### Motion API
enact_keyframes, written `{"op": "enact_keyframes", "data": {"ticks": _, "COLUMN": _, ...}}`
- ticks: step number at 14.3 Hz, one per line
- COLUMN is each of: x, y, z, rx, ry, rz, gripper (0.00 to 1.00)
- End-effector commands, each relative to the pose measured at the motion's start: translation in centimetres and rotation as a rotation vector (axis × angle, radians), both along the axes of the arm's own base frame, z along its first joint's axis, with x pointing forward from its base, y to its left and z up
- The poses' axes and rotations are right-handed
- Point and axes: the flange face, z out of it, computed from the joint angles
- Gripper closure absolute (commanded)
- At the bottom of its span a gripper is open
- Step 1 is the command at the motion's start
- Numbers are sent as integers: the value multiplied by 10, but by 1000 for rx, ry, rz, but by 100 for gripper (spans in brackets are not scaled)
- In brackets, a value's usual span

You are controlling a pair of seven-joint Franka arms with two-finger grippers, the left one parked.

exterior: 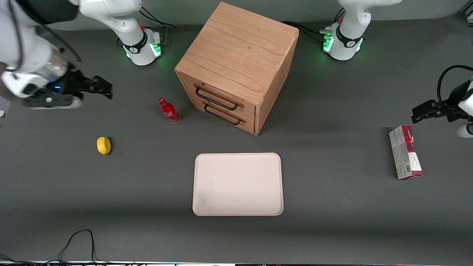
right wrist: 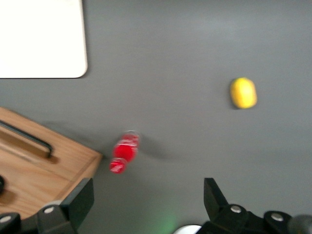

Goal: Place coke bottle on tray
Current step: 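Move the right gripper down over the red Coca-Cola bottle, then close the right gripper around the bottle's cap end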

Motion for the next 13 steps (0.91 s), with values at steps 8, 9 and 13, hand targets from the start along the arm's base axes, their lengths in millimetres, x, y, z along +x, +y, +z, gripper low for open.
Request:
{"op": "enact_keyframes", "data": {"ticks": 8, "x": -101, "y": 82, "z": -193, "rx": -3, "ry": -99, "rz": -8, "gripper": 0}}
{"op": "enact_keyframes", "data": {"ticks": 9, "x": -105, "y": 79, "z": -201, "rx": -22, "ry": -99, "rz": 5, "gripper": 0}}
{"op": "enact_keyframes", "data": {"ticks": 13, "x": -113, "y": 73, "z": -215, "rx": -44, "ry": -81, "rz": 20, "gripper": 0}}
